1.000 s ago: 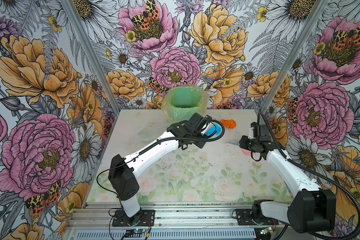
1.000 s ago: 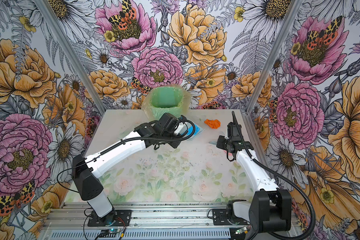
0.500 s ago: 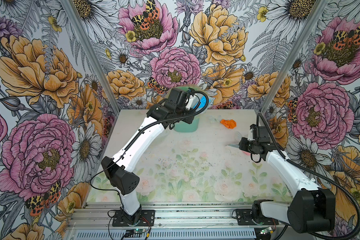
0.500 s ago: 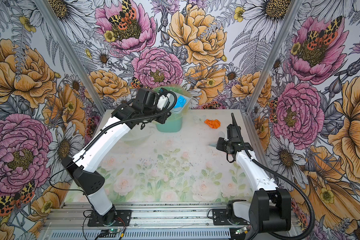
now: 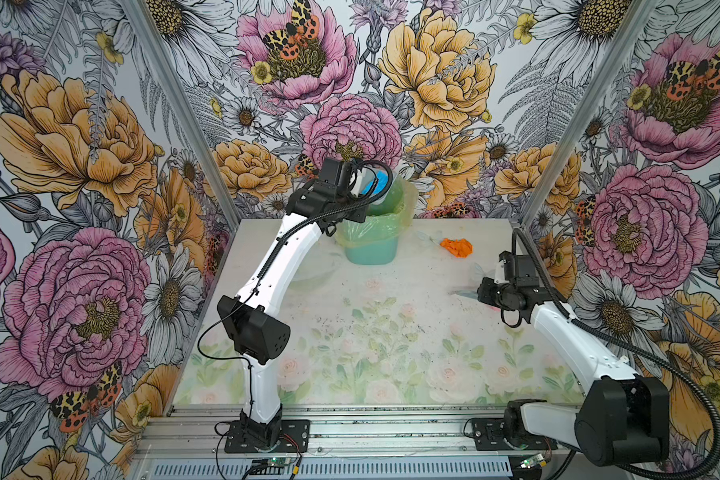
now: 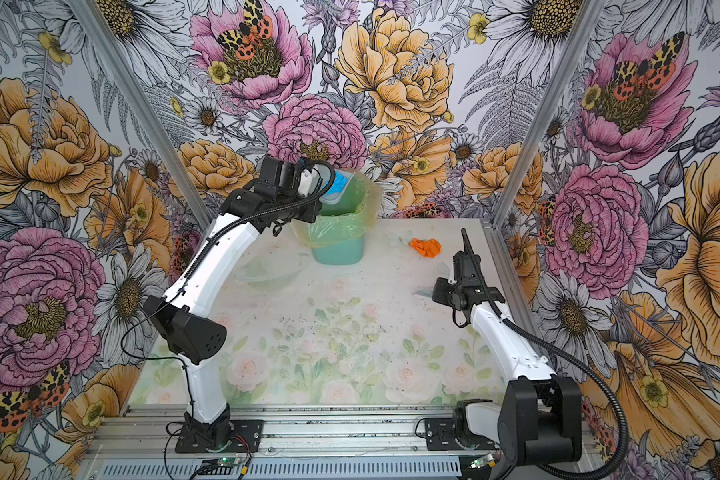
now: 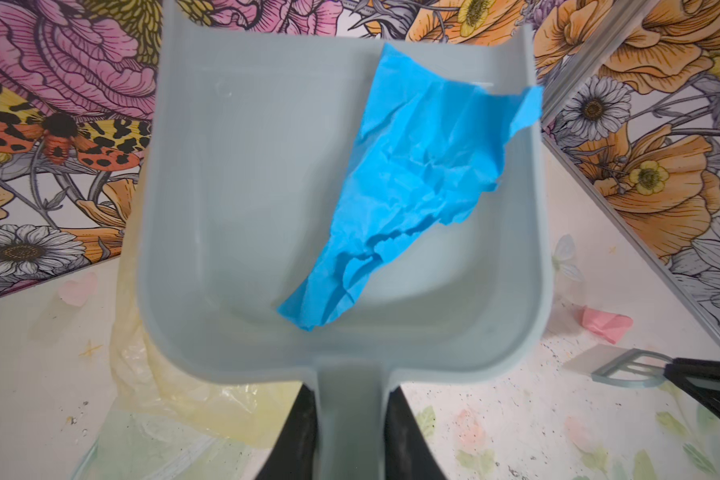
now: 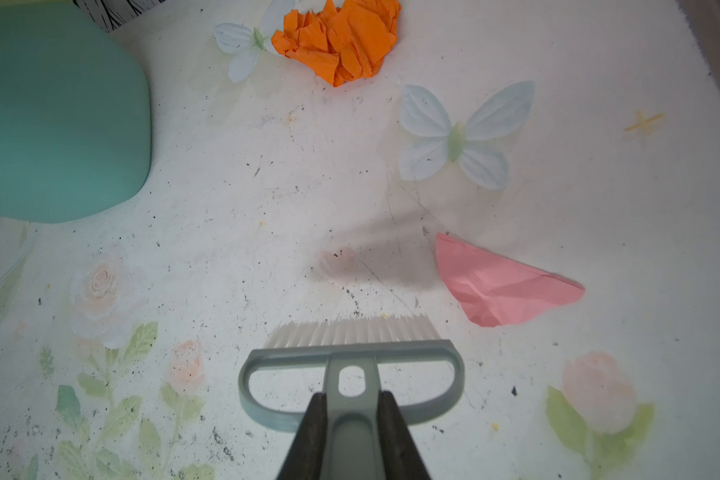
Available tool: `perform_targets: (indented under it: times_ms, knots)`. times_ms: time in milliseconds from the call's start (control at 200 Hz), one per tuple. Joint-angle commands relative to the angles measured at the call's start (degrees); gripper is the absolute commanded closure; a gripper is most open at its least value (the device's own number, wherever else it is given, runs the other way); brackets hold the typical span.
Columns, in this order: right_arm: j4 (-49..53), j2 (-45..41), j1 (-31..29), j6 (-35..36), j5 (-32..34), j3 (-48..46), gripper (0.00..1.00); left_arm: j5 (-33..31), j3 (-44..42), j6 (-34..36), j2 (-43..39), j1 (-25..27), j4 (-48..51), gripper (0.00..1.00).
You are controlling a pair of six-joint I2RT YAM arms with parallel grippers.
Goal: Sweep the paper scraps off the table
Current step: 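Lift the dustpan over the green bin while the right gripper draws back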
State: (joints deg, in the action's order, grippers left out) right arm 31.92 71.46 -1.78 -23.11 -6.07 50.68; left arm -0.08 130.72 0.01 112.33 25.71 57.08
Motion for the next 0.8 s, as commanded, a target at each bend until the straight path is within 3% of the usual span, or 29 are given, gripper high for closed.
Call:
perform_targets:
  times_ms: [0,550,796]
  knots:
    - [-1.22,-1.13,0.46,-0.95,-0.61,-0.32,1.00,-4.46,3.40,2.49,1.36,-0.22,0.26,1.00]
    - [-1.25,-0.98,0.46,-1.25,-0.35,-0.41,1.00,-19.39,13.46,13.82,9.90,-0.01,-0.08,1.00]
    - [-1.25,-0.62,0.47,-1.58,-0.35,-0.57,1.00,-32.30,15.24,23.95,13.43,2.44,-1.42,1.00]
